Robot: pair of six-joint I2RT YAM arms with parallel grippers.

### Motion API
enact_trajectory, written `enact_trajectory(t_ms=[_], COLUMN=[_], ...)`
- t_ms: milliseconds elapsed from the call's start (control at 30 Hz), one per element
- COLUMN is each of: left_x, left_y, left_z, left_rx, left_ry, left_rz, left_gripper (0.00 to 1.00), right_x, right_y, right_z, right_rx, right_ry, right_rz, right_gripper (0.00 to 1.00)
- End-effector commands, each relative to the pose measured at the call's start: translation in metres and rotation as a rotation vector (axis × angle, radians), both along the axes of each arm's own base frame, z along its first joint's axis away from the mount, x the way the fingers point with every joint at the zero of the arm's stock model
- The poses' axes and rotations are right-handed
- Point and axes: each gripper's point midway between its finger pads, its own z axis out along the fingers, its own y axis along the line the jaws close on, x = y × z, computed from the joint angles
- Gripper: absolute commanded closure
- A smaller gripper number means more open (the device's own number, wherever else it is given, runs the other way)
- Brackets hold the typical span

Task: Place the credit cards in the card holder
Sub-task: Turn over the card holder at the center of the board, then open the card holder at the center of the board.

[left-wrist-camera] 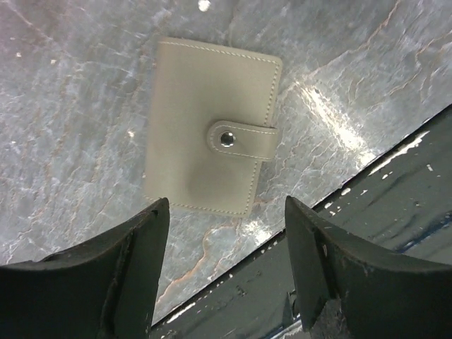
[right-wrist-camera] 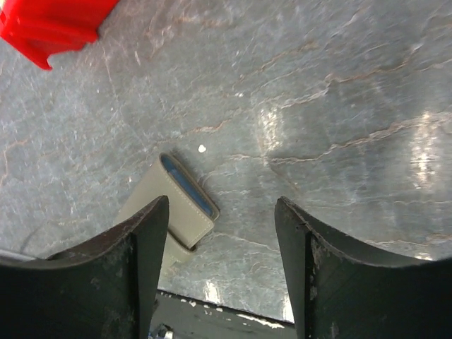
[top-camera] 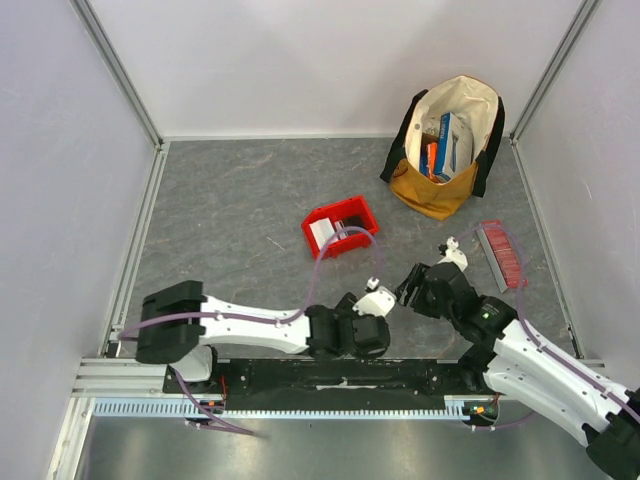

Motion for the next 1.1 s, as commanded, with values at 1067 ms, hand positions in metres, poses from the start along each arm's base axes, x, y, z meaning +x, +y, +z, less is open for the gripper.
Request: enact_trajectory(t_ms=[1067], left_x=[0.067], left_y=[0.067], left_z=[0.001], left_rx=[-0.604], left_ry=[0.294], left_rz=[0.142], left_gripper=[0.17], right_x=[-0.021], right_y=[0.141], right_z=[-0.063], right_rx=[-0.078], right_ry=[0.022], right_rz=[0.499], right_gripper=[0.41])
